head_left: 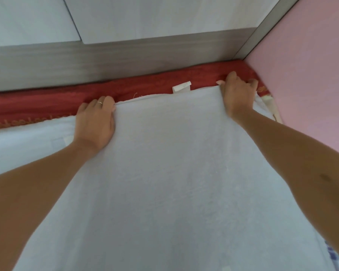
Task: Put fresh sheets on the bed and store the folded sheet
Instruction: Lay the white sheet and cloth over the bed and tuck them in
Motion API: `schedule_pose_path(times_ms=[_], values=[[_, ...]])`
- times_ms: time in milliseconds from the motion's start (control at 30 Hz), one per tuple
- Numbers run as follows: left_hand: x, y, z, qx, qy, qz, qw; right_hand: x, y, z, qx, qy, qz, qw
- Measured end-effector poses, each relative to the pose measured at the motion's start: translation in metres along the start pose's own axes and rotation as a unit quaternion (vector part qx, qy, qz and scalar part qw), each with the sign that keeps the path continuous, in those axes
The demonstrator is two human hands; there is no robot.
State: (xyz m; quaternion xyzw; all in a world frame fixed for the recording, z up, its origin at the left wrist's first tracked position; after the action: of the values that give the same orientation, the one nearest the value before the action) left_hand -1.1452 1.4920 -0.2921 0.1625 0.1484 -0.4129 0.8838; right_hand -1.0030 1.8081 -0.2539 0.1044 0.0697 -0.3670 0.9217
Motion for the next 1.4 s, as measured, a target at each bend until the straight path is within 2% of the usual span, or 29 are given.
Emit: schedule_pose_path(times_ms=[67,133,167,200,233,267,300,333,367,467,533,600,633,667,700,733,767,800,833,900,967,1000,1100,1167,1200,1233,1267,1367,1400], values=[[-0.001,0.001,-0.001,-0.006,-0.019,0.0,1.0,0.002,-0.001,-0.002,0.008,-0.008,-0.054,0.998],[-0.001,0.002,0.0,-0.015,-0.038,-0.001,0.999,0.018,-0.015,0.013,-0.023,0.057,-0.087,0.994],[-0.002,0.003,0.0,-0.016,-0.045,-0.001,0.999,0.033,-0.03,0.024,-0.068,0.093,-0.041,0.992],[-0.004,0.002,0.0,-0.016,-0.052,0.0,0.999,0.052,-0.052,0.032,-0.13,0.09,0.047,0.986],[-0.005,0.001,-0.001,-0.015,-0.059,0.0,0.998,0.078,-0.073,0.035,-0.171,0.053,0.174,0.968],[-0.004,0.001,-0.001,-0.014,-0.062,0.001,0.998,0.106,-0.086,0.036,-0.167,0.02,0.302,0.938],[-0.006,0.0,-0.002,-0.016,-0.066,-0.002,0.998,0.122,-0.087,0.034,-0.137,-0.014,0.383,0.913],[-0.006,0.0,-0.003,-0.015,-0.066,-0.005,0.998,0.124,-0.074,0.028,-0.096,-0.055,0.407,0.907],[-0.006,0.0,-0.003,-0.012,-0.065,-0.006,0.998,0.115,-0.056,0.018,-0.055,-0.084,0.384,0.918],[-0.007,-0.002,-0.003,-0.007,-0.064,-0.005,0.998,0.059,-0.003,-0.01,0.008,-0.139,0.191,0.972],[-0.008,-0.001,-0.004,-0.004,-0.068,-0.001,0.998,0.028,0.005,-0.011,-0.005,-0.14,0.071,0.988],[-0.008,-0.001,-0.003,-0.006,-0.074,0.001,0.997,0.02,-0.019,-0.003,-0.041,-0.11,-0.016,0.993],[-0.008,-0.001,-0.003,-0.005,-0.073,0.001,0.997,0.027,-0.039,0.007,-0.06,-0.071,-0.022,0.995],[-0.007,-0.003,-0.004,-0.008,-0.077,0.005,0.997,0.041,-0.061,0.017,-0.089,-0.042,0.012,0.995],[-0.008,-0.003,-0.004,-0.005,-0.078,0.011,0.997,0.062,-0.083,0.023,-0.115,-0.032,0.099,0.988],[-0.008,-0.004,-0.003,0.0,-0.075,0.009,0.997,0.091,-0.099,0.024,-0.113,-0.036,0.219,0.968],[-0.012,-0.001,-0.004,0.008,-0.067,0.002,0.998,0.111,-0.098,0.025,-0.093,-0.046,0.304,0.947],[-0.011,-0.001,-0.006,0.007,-0.068,-0.004,0.998,0.119,-0.09,0.02,-0.075,-0.063,0.318,0.943],[-0.016,-0.004,-0.008,-0.006,-0.072,-0.012,0.997,0.114,-0.073,0.013,-0.06,-0.071,0.266,0.959],[-0.009,-0.01,-0.007,-0.017,-0.069,0.002,0.997,0.097,-0.029,-0.002,-0.018,-0.082,0.107,0.991],[-0.006,-0.007,-0.011,-0.027,-0.083,0.007,0.996,0.083,0.01,-0.003,0.008,-0.103,-0.032,0.994],[-0.006,-0.005,-0.01,-0.019,-0.085,0.008,0.996,0.085,0.013,0.002,-0.002,-0.095,-0.065,0.993],[-0.007,-0.005,-0.009,-0.008,-0.096,0.007,0.995,0.138,-0.036,0.038,-0.061,-0.044,-0.072,0.995],[-0.007,-0.006,-0.007,0.001,-0.094,0.001,0.996,0.207,-0.087,0.059,-0.123,-0.068,0.017,0.99],[-0.006,-0.007,-0.007,0.002,-0.097,0.008,0.995,0.243,-0.104,0.065,-0.134,-0.097,0.079,0.983],[-0.006,-0.006,-0.006,0.005,-0.101,0.004,0.995,0.276,-0.113,0.068,-0.126,-0.116,0.105,0.98],[-0.006,-0.007,-0.005,0.004,-0.099,0.006,0.995,0.298,-0.111,0.062,-0.112,-0.132,0.093,0.98],[-0.005,-0.003,-0.005,0.011,-0.093,-0.004,0.996,0.325,-0.088,0.048,-0.092,-0.153,-0.04,0.983],[-0.005,-0.004,-0.007,0.003,-0.089,-0.002,0.996,0.324,-0.088,0.046,-0.098,-0.155,-0.05,0.982]])
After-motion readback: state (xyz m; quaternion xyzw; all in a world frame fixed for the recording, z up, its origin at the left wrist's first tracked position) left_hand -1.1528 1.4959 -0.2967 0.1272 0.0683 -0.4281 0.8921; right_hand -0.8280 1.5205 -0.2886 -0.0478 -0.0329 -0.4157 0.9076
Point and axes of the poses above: each hand's wrist, its own x-axis away from the middle knuckle, its own z-axis out of the back of the hand, y = z × x, the point moved 3 cm from there along -x, towards the middle knuckle, and after that the axes turned 7 degrees about y, right-handed, at the moved point
